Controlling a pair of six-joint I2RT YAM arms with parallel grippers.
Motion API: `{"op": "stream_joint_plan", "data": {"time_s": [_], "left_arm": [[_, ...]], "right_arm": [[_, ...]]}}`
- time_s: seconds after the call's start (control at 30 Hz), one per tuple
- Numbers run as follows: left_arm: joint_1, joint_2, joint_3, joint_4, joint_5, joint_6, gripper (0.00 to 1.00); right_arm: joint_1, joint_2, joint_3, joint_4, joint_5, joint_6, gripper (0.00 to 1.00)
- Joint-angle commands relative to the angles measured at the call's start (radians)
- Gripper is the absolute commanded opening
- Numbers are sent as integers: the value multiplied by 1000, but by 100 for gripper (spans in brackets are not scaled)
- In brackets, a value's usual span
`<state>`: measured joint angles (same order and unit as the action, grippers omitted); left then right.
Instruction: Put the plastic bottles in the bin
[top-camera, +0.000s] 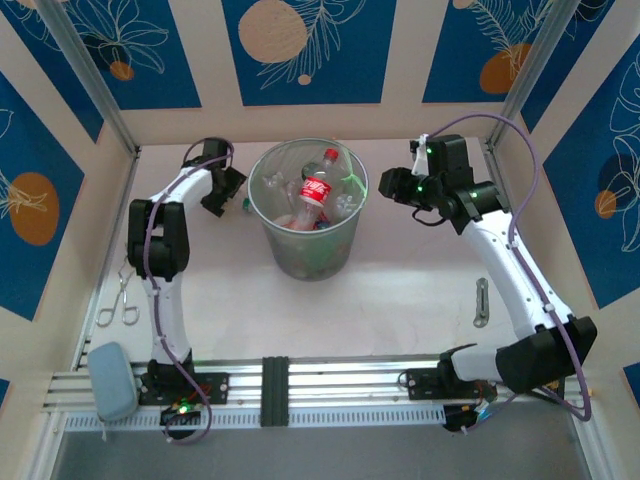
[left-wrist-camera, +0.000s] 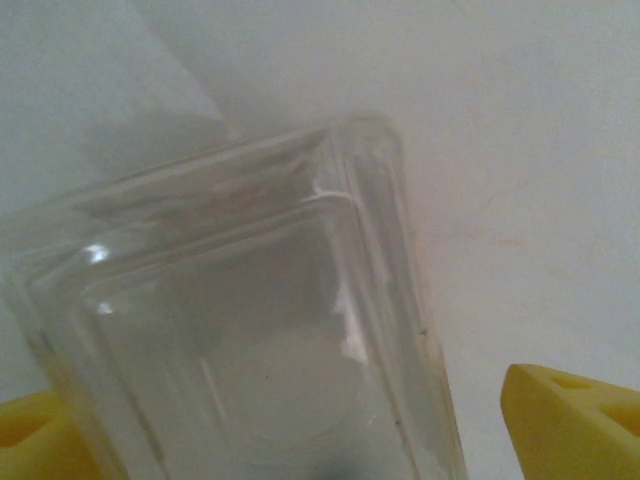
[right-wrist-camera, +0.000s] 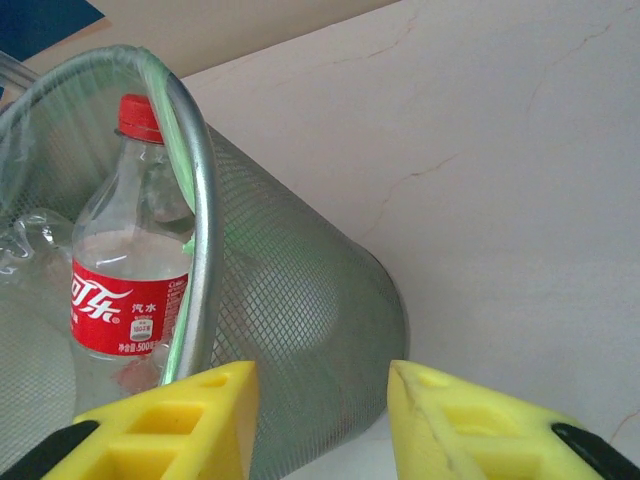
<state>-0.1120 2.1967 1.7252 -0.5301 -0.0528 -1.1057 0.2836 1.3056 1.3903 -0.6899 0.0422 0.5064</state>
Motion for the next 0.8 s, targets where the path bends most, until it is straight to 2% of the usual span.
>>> {"op": "stream_joint_plan", "data": {"time_s": [0.0, 0.2, 0.3, 0.53, 0.77], "left_arm": [[17, 11, 0, 16, 10, -12, 81], [23, -7, -39, 27, 11, -8, 66], [30, -25, -58, 39, 18, -8, 63], [47, -108, -112, 74, 32, 17, 56], [70, -288, -208, 131, 15, 104, 50]], "right_arm": [[-6, -32, -17, 0, -28, 10, 40], [-8, -43, -32, 2, -33, 17, 41], [-8, -46, -31, 1, -38, 19, 41], [-3, -49, -24, 2, -80, 30, 50], [39, -22, -18, 28, -121, 34, 50]]}}
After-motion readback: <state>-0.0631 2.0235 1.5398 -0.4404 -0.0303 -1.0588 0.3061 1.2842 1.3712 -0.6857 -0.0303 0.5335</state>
